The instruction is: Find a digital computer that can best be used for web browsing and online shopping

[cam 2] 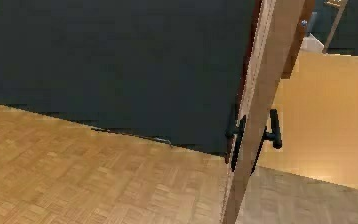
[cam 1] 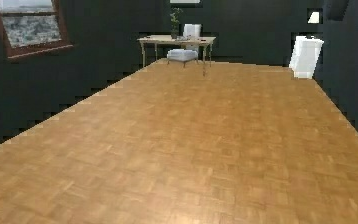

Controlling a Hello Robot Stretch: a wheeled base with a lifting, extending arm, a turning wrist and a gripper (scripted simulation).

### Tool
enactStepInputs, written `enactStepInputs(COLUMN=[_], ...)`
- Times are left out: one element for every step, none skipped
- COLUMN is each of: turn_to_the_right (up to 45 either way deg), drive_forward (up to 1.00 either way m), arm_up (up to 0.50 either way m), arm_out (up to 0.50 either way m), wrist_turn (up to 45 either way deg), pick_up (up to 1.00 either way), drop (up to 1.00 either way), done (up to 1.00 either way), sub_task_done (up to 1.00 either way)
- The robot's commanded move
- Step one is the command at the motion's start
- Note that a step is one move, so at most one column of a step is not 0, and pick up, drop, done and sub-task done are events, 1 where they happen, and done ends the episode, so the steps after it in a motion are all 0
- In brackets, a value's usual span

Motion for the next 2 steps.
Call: enactStepInputs(turn_to_the_right=[12.0,0.0], drive_forward=[0.0,1.0], arm_up=[0.0,0.0], arm_out=[0.0,0.0], wrist_turn=[0.0,0.0], pick_up=[0.0,0.0], drop=[0.0,0.0], done=[0.0,0.0], sub_task_done=[0.0,0.0])
